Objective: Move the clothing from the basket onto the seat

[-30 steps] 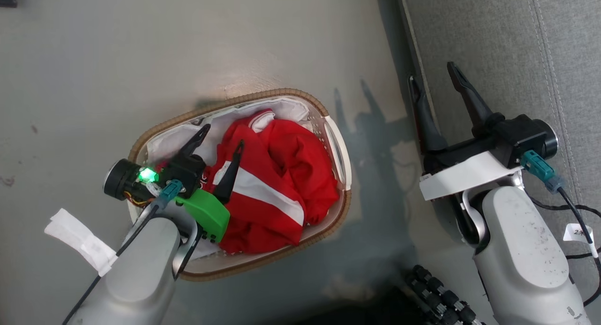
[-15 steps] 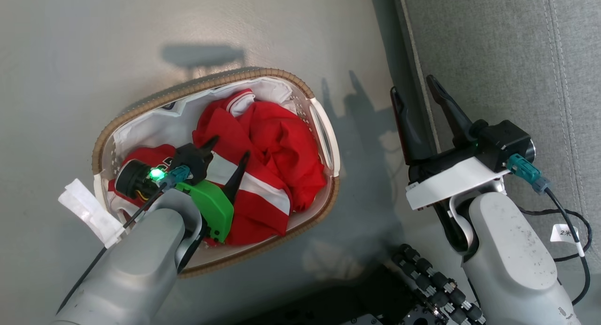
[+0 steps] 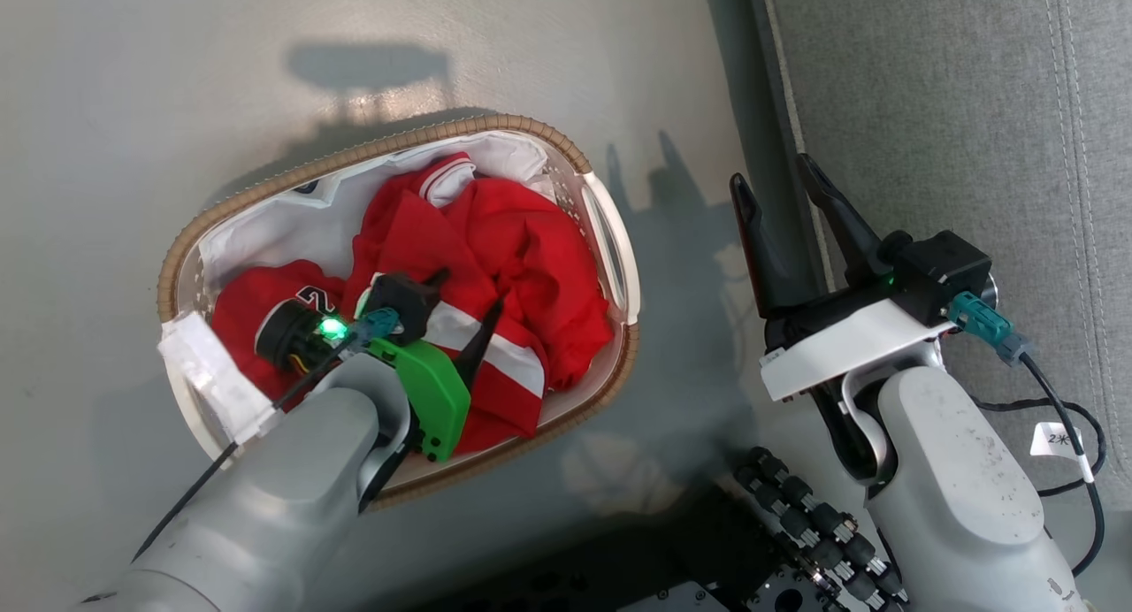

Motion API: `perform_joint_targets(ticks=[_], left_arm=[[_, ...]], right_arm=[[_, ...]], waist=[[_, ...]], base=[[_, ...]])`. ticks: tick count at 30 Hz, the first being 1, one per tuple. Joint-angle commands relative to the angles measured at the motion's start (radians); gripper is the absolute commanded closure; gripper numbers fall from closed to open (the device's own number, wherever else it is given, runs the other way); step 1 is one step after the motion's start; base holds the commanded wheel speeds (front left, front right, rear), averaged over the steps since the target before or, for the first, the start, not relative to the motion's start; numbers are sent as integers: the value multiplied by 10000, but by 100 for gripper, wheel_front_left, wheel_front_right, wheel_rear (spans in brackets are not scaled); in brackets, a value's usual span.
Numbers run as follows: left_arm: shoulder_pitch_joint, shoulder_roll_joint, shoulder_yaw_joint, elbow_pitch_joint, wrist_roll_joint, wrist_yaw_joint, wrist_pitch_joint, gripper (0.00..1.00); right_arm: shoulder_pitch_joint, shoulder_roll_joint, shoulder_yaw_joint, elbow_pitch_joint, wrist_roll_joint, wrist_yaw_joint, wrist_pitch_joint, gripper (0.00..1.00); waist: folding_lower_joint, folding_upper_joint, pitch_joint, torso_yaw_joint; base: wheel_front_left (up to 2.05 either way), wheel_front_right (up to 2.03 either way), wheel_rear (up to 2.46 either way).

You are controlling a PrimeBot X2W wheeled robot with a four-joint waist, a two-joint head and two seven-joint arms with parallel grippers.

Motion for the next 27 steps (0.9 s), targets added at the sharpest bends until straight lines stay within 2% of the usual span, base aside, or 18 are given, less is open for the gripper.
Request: perform_joint_targets(ticks=[1,5,12,21,27], left_arm=[[-225,-42,-257,137,-128,-28,7,0],[-350,-132,-806,536,-208,-28,56,0],[-183,-354,-1078,820,266,-29,543,0],[216,-177,-1082,685,1957,-29,1683,0],[62,-153,-1081,1019,2960,-29,1581,0]], right_arm=[[-37,-19,-9,53,111,-6,-45,0],[-22,-19,-14,119,77,-6,-45,0],[-6,-19,8,206,34,-6,-44,0],[30,-20,-41,260,-79,-6,-36,0],[159,-22,-11,241,-119,-6,-36,0]], waist=[[-1,0,47,-3],[-1,0,93,8],[-1,0,55,11],[-1,0,-34,-29],[-1,0,-15,32]], base=[[0,0,0],[0,0,0],[0,0,0],[0,0,0],[0,0,0]])
